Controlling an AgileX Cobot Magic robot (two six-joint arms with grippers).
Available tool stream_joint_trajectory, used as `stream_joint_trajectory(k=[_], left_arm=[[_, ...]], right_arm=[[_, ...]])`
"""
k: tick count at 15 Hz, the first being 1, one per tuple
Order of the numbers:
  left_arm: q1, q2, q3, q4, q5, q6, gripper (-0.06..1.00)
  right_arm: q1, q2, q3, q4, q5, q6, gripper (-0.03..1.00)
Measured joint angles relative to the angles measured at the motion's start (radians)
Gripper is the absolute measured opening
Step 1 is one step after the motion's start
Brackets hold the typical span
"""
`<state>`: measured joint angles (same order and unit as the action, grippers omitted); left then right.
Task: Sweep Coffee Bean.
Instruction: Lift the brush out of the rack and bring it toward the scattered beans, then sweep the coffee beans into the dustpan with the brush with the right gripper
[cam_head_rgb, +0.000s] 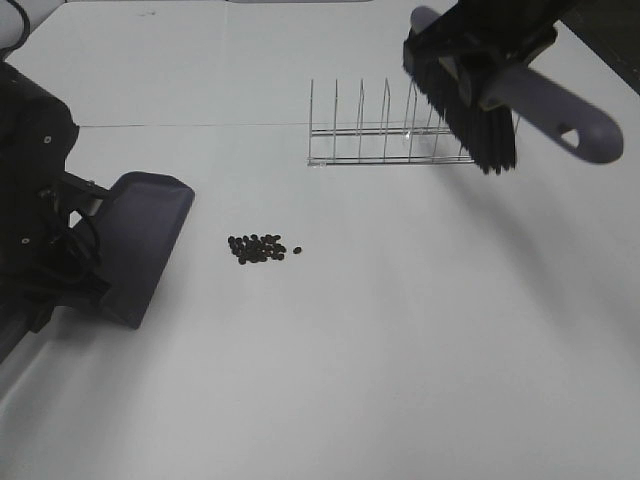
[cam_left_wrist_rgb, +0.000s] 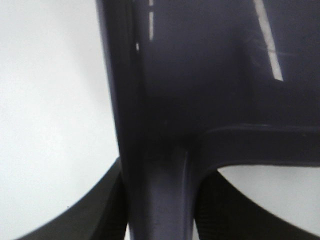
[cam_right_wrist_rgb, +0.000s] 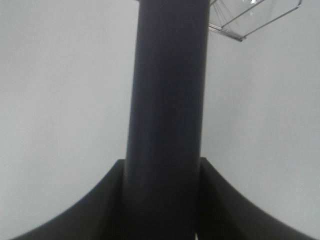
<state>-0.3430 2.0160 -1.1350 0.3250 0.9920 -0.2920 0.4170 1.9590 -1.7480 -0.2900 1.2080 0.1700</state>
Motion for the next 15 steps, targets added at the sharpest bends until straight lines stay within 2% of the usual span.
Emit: stream_joint_trajectory(k=[2, 5, 6, 8, 12, 15], left_arm=[[-0.043, 0.004, -0.021, 0.013, -0.003, -0.024, 0.33], [-0.091, 0.005, -0.053, 0.022, -0.004, -0.033, 0.33], [-0.102, 0.010, -0.055, 0.024, -0.005, -0.036, 0.33], [-0.108, 0.051, -0.058, 0.026, -0.004, -0.039, 0.33], [-0.108, 0.053, -0.059, 0.034, -0.002, -0.041, 0.33], [-0.077, 0.053, -0.059, 0.029, 0.013, -0.069, 0.33]], right_arm=[[0.068, 0.051, 0.047, -0.076, -0.015, 0.049, 0.37], [0.159, 0.135, 0.054, -0.222, 0.013, 0.092, 0.37], [0.183, 0.162, 0.054, -0.235, 0.013, 0.110, 0.37], [0.228, 0.241, 0.054, -0.234, 0.012, 0.126, 0.37], [0.233, 0.292, 0.040, -0.172, -0.030, 0.128, 0.37], [0.233, 0.295, 0.040, -0.118, -0.070, 0.129, 0.37]])
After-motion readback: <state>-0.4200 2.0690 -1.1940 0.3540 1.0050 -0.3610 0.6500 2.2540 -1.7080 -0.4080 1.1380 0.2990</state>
